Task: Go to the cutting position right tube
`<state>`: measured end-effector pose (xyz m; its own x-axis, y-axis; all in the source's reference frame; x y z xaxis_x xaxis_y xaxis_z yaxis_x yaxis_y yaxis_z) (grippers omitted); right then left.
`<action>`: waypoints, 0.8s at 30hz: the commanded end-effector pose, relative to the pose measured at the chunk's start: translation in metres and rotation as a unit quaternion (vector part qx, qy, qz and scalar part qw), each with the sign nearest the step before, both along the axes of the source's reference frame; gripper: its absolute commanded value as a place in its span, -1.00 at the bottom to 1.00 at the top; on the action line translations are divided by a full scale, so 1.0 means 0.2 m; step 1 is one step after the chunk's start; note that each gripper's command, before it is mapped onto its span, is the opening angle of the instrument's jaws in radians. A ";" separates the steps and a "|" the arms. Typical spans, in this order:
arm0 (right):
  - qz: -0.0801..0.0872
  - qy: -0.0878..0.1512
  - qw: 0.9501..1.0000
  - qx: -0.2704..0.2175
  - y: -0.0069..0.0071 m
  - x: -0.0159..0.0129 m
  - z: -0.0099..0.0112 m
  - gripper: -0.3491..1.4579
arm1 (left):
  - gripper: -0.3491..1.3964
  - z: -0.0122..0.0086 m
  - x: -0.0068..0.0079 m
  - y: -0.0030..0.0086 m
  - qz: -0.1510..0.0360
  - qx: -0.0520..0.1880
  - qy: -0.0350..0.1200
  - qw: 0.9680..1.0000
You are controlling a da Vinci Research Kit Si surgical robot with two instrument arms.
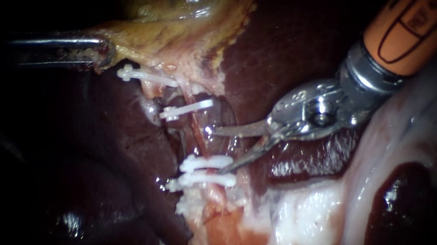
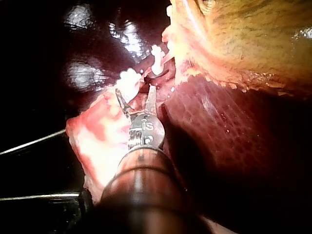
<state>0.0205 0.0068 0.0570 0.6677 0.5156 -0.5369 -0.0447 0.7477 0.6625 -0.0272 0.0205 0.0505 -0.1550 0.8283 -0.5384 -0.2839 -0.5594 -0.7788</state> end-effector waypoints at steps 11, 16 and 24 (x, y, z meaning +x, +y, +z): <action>0.015 -0.006 1.000 0.012 0.000 0.018 0.014 0.91 | -1.00 0.000 0.000 0.000 -0.001 0.000 0.000 1.000; 0.028 0.012 0.999 0.028 -0.002 0.030 0.018 0.93 | -1.00 0.000 -0.001 0.000 -0.001 0.000 0.000 1.000; 0.037 0.018 0.999 0.032 -0.001 0.041 0.023 0.97 | -1.00 -0.001 -0.001 0.000 -0.001 0.000 0.001 1.000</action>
